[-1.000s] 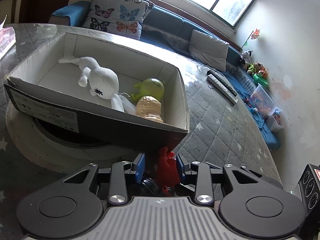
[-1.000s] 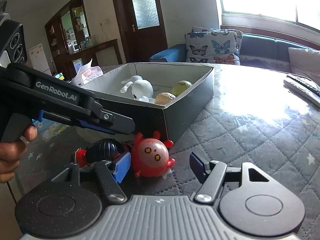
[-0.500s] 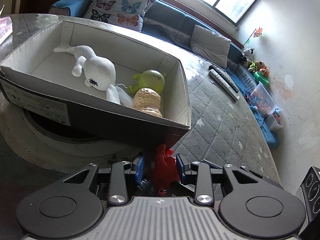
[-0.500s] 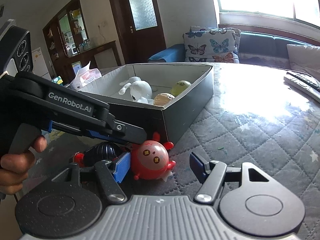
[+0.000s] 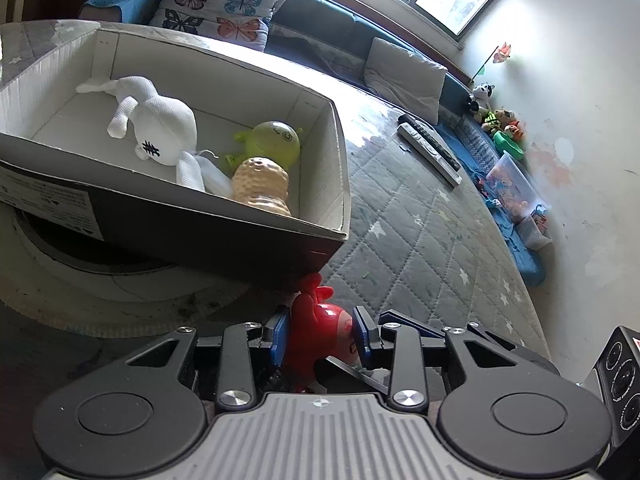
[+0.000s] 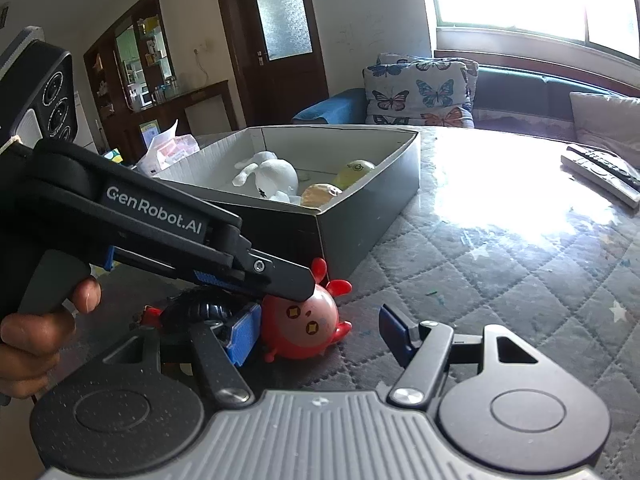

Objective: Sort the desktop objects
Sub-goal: 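Lower the left gripper onto the red round face toy beside the box, then close the left gripper on the red toy and lift it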

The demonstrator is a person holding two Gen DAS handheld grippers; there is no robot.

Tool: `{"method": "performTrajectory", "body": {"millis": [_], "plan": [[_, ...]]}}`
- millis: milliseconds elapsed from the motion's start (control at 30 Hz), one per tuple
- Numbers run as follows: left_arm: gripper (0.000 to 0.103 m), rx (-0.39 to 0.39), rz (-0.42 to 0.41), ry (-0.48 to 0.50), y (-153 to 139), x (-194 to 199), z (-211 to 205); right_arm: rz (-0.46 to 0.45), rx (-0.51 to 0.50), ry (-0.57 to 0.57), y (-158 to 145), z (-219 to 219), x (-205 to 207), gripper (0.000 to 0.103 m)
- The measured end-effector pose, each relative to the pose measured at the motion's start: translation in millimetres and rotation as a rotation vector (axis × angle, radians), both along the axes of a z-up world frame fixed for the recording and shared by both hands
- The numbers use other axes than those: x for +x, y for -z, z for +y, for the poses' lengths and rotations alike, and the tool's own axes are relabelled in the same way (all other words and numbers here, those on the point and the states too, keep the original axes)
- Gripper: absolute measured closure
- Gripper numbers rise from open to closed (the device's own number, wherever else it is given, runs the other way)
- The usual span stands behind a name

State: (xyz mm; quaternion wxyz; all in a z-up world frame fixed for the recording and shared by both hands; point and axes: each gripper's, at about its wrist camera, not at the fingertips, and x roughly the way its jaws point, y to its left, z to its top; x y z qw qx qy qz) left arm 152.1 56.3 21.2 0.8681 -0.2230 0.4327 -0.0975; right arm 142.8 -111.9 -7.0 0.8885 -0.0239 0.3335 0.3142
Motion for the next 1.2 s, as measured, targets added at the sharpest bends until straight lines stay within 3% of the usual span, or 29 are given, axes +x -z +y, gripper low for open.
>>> {"method": "performTrajectory", "body": {"millis": [200,933,1200], "plan": [[0.067,-0.042,0.014,0.018,2,3,-2,-0.007,-0.007,0.016,-1,-6,-3,0.036],[0.066,0.011,0.010,-0.011,-3,3,-1,0.010,-0.009,-0.011,0,6,-1,0.039],[0.066,0.001,0.017,-0.006,-1,6,-1,0.039,0.008,-0.026,3,5,1,0.056]]}}
